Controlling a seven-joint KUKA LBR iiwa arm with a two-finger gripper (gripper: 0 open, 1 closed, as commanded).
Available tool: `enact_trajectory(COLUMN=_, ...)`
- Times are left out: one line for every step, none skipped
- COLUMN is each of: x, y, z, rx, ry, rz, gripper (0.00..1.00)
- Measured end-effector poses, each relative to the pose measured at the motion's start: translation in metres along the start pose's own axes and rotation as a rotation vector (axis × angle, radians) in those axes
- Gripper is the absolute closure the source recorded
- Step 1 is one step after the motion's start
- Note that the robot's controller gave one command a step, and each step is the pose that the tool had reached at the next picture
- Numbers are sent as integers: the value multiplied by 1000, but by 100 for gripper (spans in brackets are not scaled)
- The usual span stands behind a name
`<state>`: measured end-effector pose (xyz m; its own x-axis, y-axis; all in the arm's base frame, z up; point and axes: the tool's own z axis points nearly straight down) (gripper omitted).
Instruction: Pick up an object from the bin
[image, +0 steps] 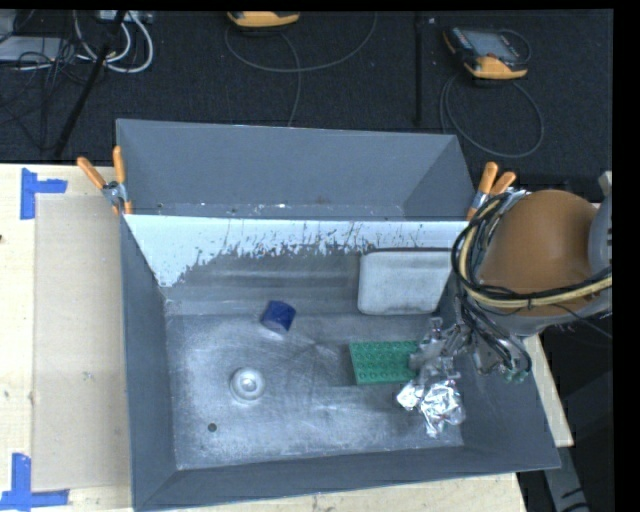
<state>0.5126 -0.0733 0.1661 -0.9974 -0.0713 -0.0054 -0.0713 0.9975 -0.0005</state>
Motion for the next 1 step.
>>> enact_trajectory(x=0, y=-35, z=21, rx=-1, ry=8, rz=-6, gripper=100)
